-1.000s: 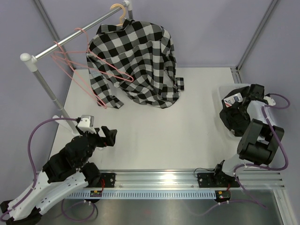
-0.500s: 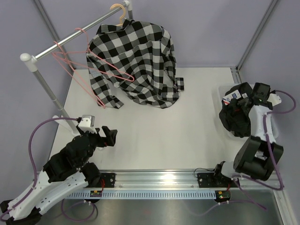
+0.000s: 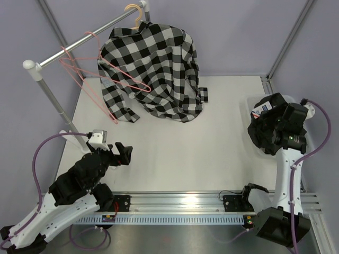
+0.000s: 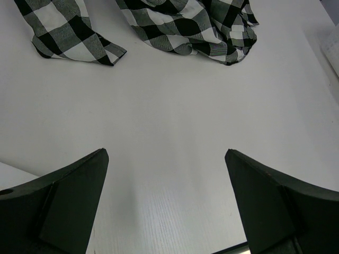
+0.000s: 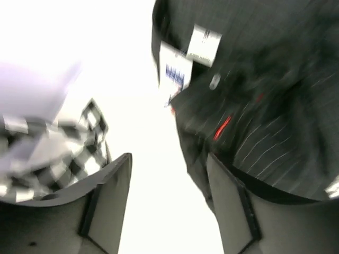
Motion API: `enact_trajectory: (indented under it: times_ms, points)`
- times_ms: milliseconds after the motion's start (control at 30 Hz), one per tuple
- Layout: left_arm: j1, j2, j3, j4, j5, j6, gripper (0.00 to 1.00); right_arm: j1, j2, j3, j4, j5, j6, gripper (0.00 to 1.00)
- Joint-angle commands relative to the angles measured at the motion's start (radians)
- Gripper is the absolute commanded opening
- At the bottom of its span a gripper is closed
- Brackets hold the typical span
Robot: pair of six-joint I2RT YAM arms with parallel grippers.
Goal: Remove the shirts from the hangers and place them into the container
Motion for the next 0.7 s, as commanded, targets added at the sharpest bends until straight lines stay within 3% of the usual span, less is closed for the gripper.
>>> enact_trajectory:
  times_ms: [0, 200, 667]
  points:
    - [0.002, -0.009, 0.002, 0.029, 0.004, 0.004, 0.99, 0.011, -0.017, -0.088, 0.049, -0.206, 0.019, 0.60]
    - [0.002, -0.019, 0.002, 0.029, 0.005, 0.005, 0.99, 0.048, -0.030, -0.136, 0.051, -0.351, 0.012, 0.56]
    - [0.002, -0.019, 0.000, 0.029, 0.005, 0.007, 0.99, 0.102, 0.032, -0.185, 0.048, -0.173, -0.017, 0.57]
